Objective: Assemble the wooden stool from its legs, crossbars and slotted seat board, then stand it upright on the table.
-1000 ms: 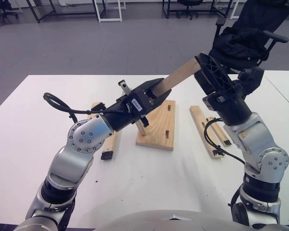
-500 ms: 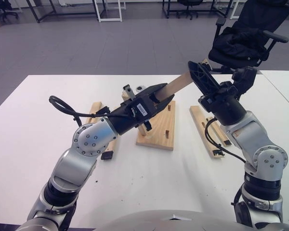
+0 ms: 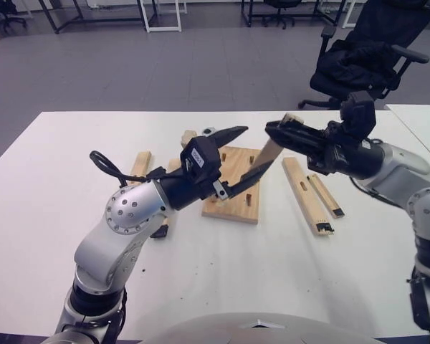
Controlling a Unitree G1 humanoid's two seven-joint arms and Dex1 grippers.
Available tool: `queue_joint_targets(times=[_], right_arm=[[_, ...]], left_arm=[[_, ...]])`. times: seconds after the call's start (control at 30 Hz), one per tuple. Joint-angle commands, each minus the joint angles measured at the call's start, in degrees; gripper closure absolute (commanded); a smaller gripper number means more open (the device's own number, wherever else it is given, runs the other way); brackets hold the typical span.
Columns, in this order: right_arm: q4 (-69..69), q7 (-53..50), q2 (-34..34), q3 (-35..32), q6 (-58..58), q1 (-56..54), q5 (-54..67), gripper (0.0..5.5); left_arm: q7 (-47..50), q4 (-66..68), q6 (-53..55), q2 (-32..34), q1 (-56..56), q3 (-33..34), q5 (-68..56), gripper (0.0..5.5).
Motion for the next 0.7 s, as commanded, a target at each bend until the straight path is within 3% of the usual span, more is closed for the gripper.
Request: queue_joint_targets(times=[0.03, 0.27, 0.7], right_arm=[[0.3, 14.3, -3.9, 4.4, 0.2, -9.2, -6.0, 5.09], [0.4, 26.8, -5.4, 9.6, -2.1, -12.1, -16.2, 5.09], [0.2, 25.6, -0.7, 8.1, 1.4, -13.1, -15.6, 5.09]], left_arm=[[-1.5, -0.5, 7.4, 3.8, 0.3, 0.2, -5.8, 1.38], [-1.4, -2.0, 10.9, 5.3, -1.0, 2.9, -15.1, 2.34], [1.4, -1.4, 8.4, 5.2, -0.4, -0.5, -15.3, 4.62]])
